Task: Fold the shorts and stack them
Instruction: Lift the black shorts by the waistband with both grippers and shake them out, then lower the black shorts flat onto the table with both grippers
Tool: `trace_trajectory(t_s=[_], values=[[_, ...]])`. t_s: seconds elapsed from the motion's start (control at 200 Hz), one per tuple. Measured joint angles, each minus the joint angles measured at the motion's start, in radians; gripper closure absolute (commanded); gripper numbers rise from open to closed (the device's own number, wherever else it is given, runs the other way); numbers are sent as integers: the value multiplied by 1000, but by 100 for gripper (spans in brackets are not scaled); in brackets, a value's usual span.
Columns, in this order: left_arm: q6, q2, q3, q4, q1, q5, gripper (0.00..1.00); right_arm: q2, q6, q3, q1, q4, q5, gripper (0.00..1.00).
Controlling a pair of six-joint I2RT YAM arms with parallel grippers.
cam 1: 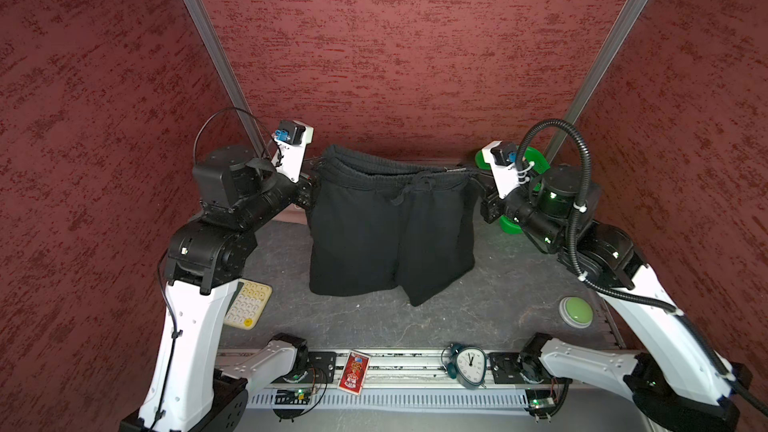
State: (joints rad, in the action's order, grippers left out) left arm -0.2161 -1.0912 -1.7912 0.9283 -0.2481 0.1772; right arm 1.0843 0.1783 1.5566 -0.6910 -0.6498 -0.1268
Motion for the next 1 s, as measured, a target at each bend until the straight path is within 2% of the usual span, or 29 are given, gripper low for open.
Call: trace_trajectory(t_s=[0.17,0.331,0.521,0.601,0.816,0.982,1.002], values=[[37,-39,-31,48,-5,-54,100,16,-34,33,-1,-62,-18,100],[71,-136,-26,79,-8,-119,100,122,-71,57,33,-85,-60,100],[90,-205,184,-32,-3,-159,100,306,-100,-6,112,-58,-47,100],[89,-252,225,-79,2,-161,100,385,-102,-31,149,-40,-19,100],[82,-519,204,-255,44,-169,100,606,-92,-21,265,96,81,100],[73,-745,162,-372,92,-164,100,858,-76,122,309,173,140,98],[72,-769,156,-384,97,-164,92,887,-74,144,312,177,141,98]])
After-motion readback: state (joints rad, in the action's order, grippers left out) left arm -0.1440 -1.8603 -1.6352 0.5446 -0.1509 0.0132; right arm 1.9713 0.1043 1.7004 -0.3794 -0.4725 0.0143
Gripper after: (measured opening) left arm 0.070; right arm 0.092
